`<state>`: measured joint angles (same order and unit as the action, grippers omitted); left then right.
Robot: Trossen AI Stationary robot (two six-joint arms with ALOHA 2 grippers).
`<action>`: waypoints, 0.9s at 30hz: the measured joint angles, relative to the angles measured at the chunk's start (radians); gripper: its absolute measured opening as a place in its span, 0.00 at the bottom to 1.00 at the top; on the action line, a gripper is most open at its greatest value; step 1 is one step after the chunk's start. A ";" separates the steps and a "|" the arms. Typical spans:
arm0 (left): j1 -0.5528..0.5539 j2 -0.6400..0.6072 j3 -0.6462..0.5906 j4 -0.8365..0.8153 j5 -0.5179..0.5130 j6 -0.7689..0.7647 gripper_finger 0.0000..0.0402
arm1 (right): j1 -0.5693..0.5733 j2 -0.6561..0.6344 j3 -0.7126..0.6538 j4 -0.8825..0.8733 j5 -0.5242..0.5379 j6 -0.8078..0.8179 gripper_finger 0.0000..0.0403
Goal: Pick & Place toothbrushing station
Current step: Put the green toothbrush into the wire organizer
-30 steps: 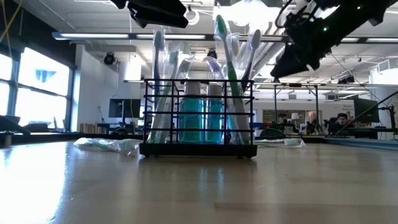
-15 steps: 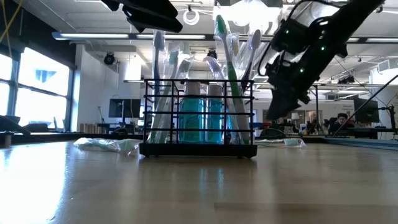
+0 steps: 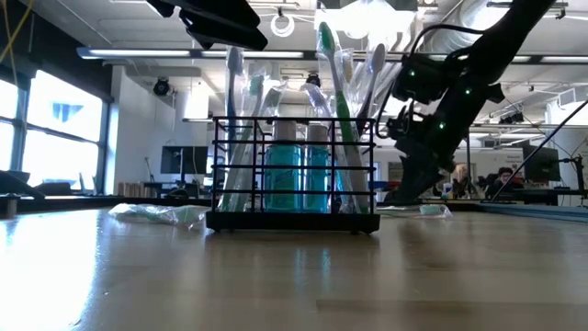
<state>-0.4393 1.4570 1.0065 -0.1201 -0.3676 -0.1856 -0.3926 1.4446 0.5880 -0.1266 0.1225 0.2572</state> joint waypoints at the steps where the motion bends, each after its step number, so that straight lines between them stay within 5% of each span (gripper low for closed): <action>1: 0.000 0.000 0.000 -0.004 0.000 0.000 0.43 | 0.001 0.003 0.000 0.005 -0.003 -0.003 0.34; 27: 0.000 0.000 0.000 -0.059 0.003 -0.006 0.43 | 0.026 0.157 0.006 0.046 0.016 -0.078 0.34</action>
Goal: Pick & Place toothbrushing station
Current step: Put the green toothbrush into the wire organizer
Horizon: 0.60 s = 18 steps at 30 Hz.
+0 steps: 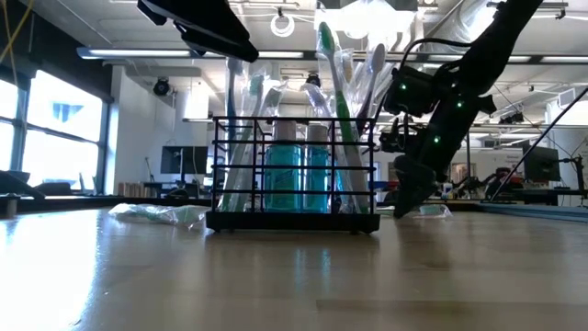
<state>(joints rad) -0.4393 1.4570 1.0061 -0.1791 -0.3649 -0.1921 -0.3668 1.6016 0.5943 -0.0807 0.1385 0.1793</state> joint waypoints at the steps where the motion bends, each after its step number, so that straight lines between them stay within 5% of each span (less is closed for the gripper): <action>1: 0.000 0.000 0.000 -0.002 0.000 0.000 0.43 | 0.000 0.000 -0.001 0.000 0.000 0.000 0.33; 6: 0.000 0.000 0.000 0.004 0.000 0.000 0.43 | 0.000 0.001 -0.002 -0.004 -0.001 -0.001 0.28; 13: 0.000 0.000 0.000 0.004 -0.001 0.002 0.43 | 0.001 0.004 -0.002 -0.011 0.015 -0.015 0.04; 18: 0.000 0.000 0.000 0.003 0.027 0.000 0.43 | 0.022 -0.002 -0.003 -0.027 0.070 -0.012 0.02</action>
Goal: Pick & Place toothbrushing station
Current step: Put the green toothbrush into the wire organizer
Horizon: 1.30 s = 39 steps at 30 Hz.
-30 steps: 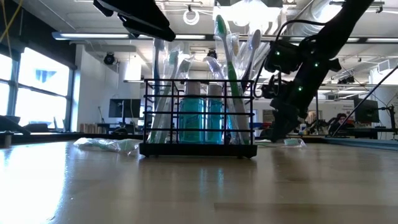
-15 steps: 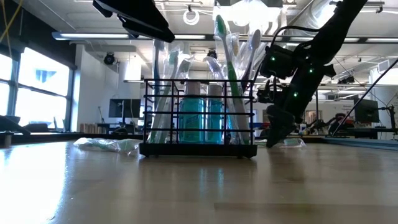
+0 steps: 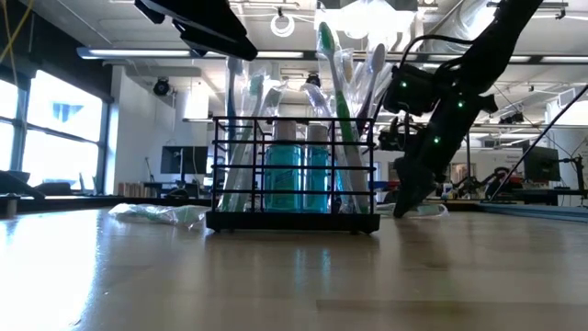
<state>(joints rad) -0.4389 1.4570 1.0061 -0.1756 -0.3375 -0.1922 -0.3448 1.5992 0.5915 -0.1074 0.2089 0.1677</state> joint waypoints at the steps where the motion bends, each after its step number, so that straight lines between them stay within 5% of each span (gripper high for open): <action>1: 0.000 0.000 0.000 0.000 0.015 0.000 0.43 | 0.007 -0.012 -0.001 -0.007 0.015 0.000 0.02; 20: 0.000 0.001 0.000 0.002 0.006 0.002 0.43 | 0.253 -0.569 0.053 -0.416 0.351 0.070 0.00; 28: 0.055 0.001 0.000 0.021 0.037 0.111 0.43 | 0.436 -0.773 0.057 -0.404 0.486 0.067 0.00; 32: 0.092 0.001 0.000 0.021 0.143 0.109 0.43 | 0.522 -0.811 0.057 -0.398 0.552 0.039 0.01; 39: 0.134 0.001 0.000 0.148 0.146 0.169 0.43 | 0.678 -0.821 0.058 -0.269 0.722 -0.143 0.01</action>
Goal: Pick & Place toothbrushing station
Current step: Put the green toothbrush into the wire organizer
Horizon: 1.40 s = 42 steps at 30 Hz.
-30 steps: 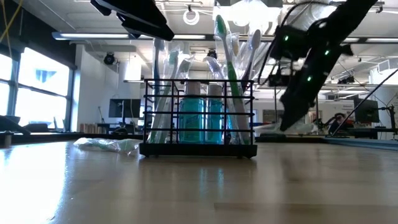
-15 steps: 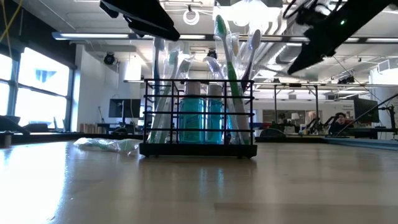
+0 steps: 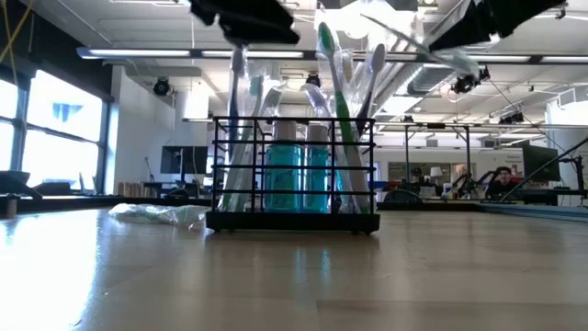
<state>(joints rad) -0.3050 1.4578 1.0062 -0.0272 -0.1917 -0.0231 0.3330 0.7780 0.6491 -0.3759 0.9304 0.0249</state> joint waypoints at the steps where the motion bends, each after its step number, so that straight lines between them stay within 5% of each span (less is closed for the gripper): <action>1: -0.001 0.000 0.000 0.035 -0.001 0.018 0.43 | 0.024 0.000 0.000 0.036 0.042 -0.041 0.01; 6: -0.003 0.000 0.000 0.232 0.002 0.042 0.43 | 0.135 0.000 0.000 0.301 0.209 -0.373 0.01; 11: -0.003 -0.027 0.001 0.349 0.028 -0.020 0.43 | 0.259 0.048 0.001 0.554 0.252 -0.721 0.01; 16: -0.003 -0.034 0.001 0.392 0.055 -0.144 0.43 | 0.367 0.143 0.001 0.693 0.240 -1.010 0.01; 24: -0.003 -0.034 0.001 0.416 0.131 -0.397 0.43 | 0.424 0.423 0.006 1.204 0.154 -1.480 0.01; 42: -0.003 -0.055 0.001 0.360 0.133 -0.607 0.43 | 0.441 0.773 0.213 1.192 0.098 -1.676 0.01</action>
<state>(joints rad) -0.3077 1.4025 1.0077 0.3325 -0.0591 -0.6302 0.7740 1.5508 0.8622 0.8156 1.0285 -1.6507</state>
